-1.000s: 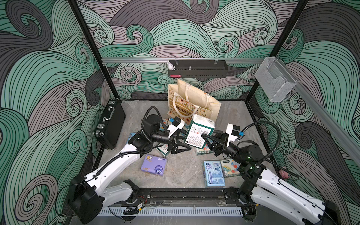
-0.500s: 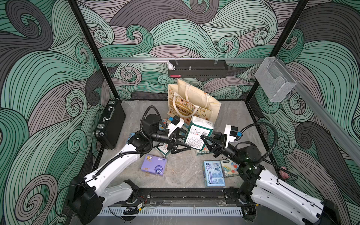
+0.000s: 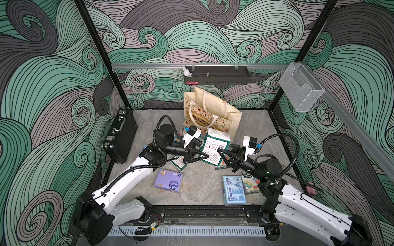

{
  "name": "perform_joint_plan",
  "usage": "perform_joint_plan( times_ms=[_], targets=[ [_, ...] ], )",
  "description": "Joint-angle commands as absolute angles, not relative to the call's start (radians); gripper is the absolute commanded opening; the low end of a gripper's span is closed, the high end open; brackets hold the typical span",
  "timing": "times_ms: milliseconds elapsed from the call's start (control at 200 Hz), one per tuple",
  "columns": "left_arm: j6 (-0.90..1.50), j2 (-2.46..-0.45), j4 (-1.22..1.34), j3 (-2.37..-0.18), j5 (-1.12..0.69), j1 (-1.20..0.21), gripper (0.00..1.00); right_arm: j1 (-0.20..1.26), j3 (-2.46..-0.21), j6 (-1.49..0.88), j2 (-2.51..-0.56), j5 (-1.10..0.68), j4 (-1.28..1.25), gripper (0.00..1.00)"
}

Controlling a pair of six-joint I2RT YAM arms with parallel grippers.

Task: Put tissues into the canvas bag
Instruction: Pick up the pack of facial tissues from the center of the board.

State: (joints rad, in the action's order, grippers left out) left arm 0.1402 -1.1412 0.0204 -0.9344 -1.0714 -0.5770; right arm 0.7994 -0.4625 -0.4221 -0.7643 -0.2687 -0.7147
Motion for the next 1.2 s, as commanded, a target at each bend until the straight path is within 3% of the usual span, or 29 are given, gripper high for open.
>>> perform_joint_plan(
  times_ms=[0, 130, 240, 375, 455, 530, 671, 871, 1196],
  targets=[
    [0.096, -1.136, -0.017, -0.980, -1.082, -0.578, 0.37, 0.798, -0.469, -0.401, -0.715, -0.183, -0.634, 0.55],
    [0.035, -1.144, -0.067, -0.987, -1.070, -0.578, 0.33, 0.798, -0.485, -0.340, -0.628, -0.142, -0.472, 0.72],
    [-0.041, -1.140, -0.132, -0.996, -1.046, -0.578, 0.29, 0.797, -0.541, -0.269, -0.540, -0.118, -0.244, 0.80],
    [-0.140, -1.138, -0.185, -0.992, -1.040, -0.579, 0.26, 0.795, -0.710, -0.095, -0.491, -0.248, 0.154, 0.99],
    [-0.234, -1.140, -0.297, -1.020, -0.990, -0.578, 0.24, 0.796, -0.821, 0.014, -0.511, -0.338, 0.344, 0.99],
    [-0.344, -1.137, -0.412, -1.046, -0.913, -0.578, 0.15, 0.797, -0.896, 0.058, -0.536, -0.347, 0.483, 0.99],
    [-0.575, -1.135, -0.589, -1.077, -0.831, -0.582, 0.15, 0.796, -0.961, 0.130, -0.549, -0.343, 0.607, 0.99],
    [-0.732, -1.125, -0.629, -1.037, -0.782, -0.597, 0.16, 0.797, -1.101, 0.277, -0.675, -0.333, 0.860, 0.99],
    [-0.836, -1.082, -0.634, -0.980, -0.819, -0.637, 0.16, 0.796, -1.125, 0.319, -0.760, -0.396, 0.850, 0.99]
  ],
)
